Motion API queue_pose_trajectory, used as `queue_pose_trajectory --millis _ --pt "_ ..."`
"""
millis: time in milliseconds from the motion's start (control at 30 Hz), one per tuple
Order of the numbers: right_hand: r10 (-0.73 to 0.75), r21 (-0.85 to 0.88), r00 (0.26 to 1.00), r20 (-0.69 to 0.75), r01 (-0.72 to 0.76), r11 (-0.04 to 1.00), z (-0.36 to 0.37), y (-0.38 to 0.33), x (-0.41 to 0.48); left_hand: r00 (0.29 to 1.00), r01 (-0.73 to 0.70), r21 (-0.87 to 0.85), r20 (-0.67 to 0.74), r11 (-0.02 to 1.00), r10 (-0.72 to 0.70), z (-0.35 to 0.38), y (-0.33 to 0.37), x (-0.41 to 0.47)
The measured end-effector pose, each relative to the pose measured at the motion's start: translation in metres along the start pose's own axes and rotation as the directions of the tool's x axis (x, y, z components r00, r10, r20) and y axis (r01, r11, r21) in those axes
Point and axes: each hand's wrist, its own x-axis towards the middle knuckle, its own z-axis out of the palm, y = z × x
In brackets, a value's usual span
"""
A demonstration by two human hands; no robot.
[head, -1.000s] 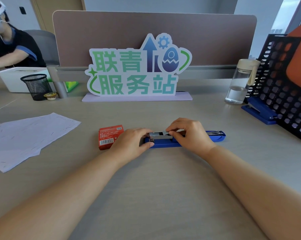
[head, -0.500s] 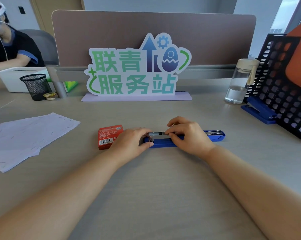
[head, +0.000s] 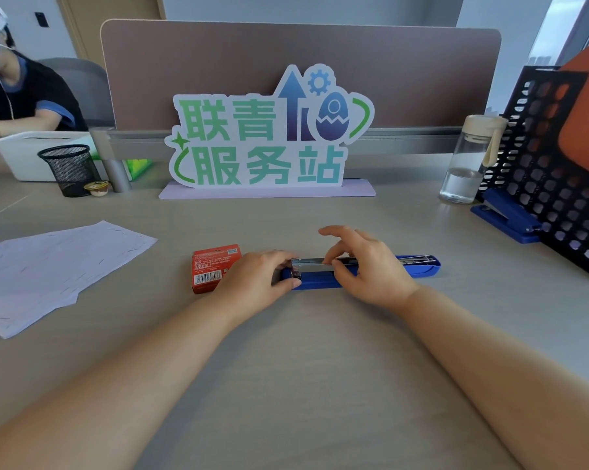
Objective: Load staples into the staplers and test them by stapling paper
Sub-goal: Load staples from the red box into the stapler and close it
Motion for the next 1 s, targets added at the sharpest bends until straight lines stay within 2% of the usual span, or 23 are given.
queue_pose_trajectory --millis 100,233,300,400,500,700,900,1000 --pt "-0.016 0.015 1.000 -0.010 0.016 1.000 0.000 0.000 0.000 1.000 -0.007 0.035 0.000 0.999 0.007 0.000 0.001 -0.001" --pt "-0.012 -0.071 1.000 -0.008 0.011 0.997 -0.004 0.004 0.002 1.000 0.007 0.044 0.017 0.999 -0.008 -0.003 0.001 0.000" --pt "0.064 -0.145 0.995 0.076 -0.053 0.988 -0.013 0.011 0.003 0.999 0.022 0.050 0.036 0.999 -0.023 -0.005 0.002 0.001" --pt "0.232 -0.246 0.943 0.239 -0.173 0.954 -0.029 0.026 0.004 0.997 0.047 0.065 0.054 0.997 -0.050 -0.008 0.002 0.002" --pt "0.362 -0.305 0.888 0.283 -0.274 0.912 -0.038 0.036 0.004 0.995 0.070 0.074 0.061 0.995 -0.075 -0.012 -0.002 0.003" --pt "0.464 -0.333 0.857 0.224 -0.380 0.863 -0.051 0.054 0.000 0.993 0.104 0.035 0.046 0.994 -0.105 -0.015 -0.008 0.005" --pt "0.447 -0.174 0.891 0.072 -0.430 0.886 -0.052 0.057 -0.004 0.993 0.112 -0.016 0.024 0.994 -0.112 -0.013 -0.009 0.005" --pt "0.406 -0.009 0.913 -0.032 -0.407 0.914 -0.055 0.057 -0.004 0.993 0.118 -0.029 0.015 0.993 -0.118 -0.013 -0.010 0.005"
